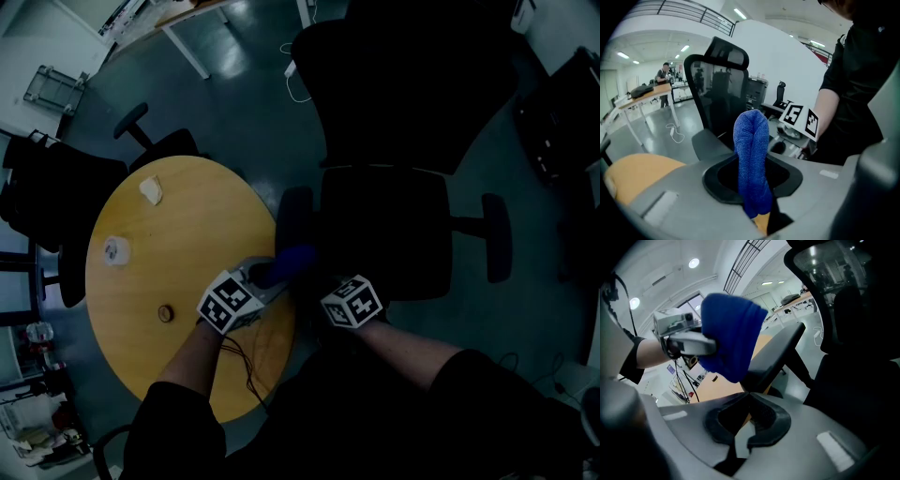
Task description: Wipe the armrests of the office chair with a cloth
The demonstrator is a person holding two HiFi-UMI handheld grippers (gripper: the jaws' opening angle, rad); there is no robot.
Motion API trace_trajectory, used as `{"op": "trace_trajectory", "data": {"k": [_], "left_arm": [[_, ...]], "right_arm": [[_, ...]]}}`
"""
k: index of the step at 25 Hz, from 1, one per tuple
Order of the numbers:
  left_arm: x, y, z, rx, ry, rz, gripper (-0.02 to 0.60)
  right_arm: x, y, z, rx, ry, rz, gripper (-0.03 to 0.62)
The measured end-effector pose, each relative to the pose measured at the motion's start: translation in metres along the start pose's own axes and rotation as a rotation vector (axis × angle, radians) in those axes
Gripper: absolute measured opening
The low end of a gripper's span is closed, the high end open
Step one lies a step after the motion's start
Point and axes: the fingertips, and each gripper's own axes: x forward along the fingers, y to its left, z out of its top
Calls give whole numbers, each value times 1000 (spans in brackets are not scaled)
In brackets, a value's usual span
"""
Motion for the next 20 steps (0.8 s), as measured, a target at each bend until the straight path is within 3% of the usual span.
{"op": "trace_trajectory", "data": {"k": [3, 8, 12, 14, 17, 20], "left_arm": [[8, 41, 37, 146, 44, 87, 120], [40, 98, 74, 609, 351, 200, 120], [73, 127, 77, 878, 505, 246, 120], [90, 138, 70, 972, 564, 256, 118], [109, 137, 51, 1069, 647, 214, 118], [114, 125, 39, 1076, 660, 162, 118]], "right_arm": [[-1, 6, 1, 5, -9, 20, 5], [2, 9, 7, -19, -10, 26, 5], [5, 12, 9, -35, -15, 31, 5], [7, 12, 11, -39, -17, 35, 5], [8, 10, 14, -26, -30, 48, 5], [5, 9, 15, -5, -30, 54, 5]]}}
